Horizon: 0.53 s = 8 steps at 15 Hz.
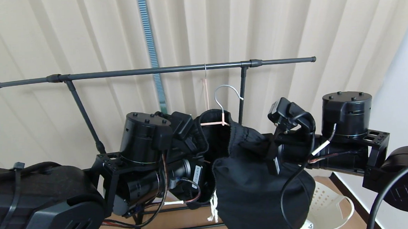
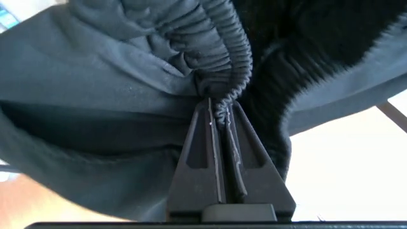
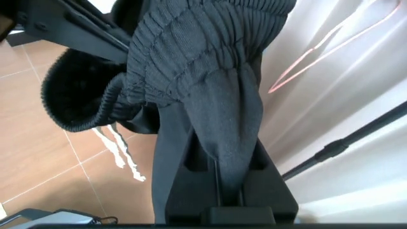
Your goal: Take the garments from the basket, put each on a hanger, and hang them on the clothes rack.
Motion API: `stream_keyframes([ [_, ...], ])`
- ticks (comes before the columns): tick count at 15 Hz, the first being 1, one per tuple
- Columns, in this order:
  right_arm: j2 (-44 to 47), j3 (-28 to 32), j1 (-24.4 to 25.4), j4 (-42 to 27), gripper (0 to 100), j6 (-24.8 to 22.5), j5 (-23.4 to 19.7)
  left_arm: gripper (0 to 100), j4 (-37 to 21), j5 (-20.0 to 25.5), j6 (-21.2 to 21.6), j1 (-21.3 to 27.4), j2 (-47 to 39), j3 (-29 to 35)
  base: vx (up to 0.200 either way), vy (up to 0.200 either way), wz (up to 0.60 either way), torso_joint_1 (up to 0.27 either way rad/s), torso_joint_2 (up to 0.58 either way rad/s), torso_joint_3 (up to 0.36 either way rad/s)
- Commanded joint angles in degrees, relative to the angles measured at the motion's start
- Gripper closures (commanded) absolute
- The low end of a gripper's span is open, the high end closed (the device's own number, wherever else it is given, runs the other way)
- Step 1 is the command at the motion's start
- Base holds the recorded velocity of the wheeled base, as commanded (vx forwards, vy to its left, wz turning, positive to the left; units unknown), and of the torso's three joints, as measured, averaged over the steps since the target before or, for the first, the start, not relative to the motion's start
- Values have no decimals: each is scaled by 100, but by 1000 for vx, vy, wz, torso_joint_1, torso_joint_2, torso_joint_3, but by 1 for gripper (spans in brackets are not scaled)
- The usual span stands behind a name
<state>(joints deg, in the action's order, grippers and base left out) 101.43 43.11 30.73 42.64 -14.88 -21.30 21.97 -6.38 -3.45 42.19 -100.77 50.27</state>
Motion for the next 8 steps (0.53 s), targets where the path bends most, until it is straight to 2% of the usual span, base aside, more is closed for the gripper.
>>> stream_keyframes([
  [1, -18, -118, 3, 113, 100, -14, -41, 100, 1, -4, -7, 0, -57, 44, 0, 0, 0, 0, 0, 0],
  [8, -229, -268, 3, 288, 100, -14, -129, 100, 273, -22, 2, 26, -259, 114, 0, 0, 0, 0, 0, 0],
])
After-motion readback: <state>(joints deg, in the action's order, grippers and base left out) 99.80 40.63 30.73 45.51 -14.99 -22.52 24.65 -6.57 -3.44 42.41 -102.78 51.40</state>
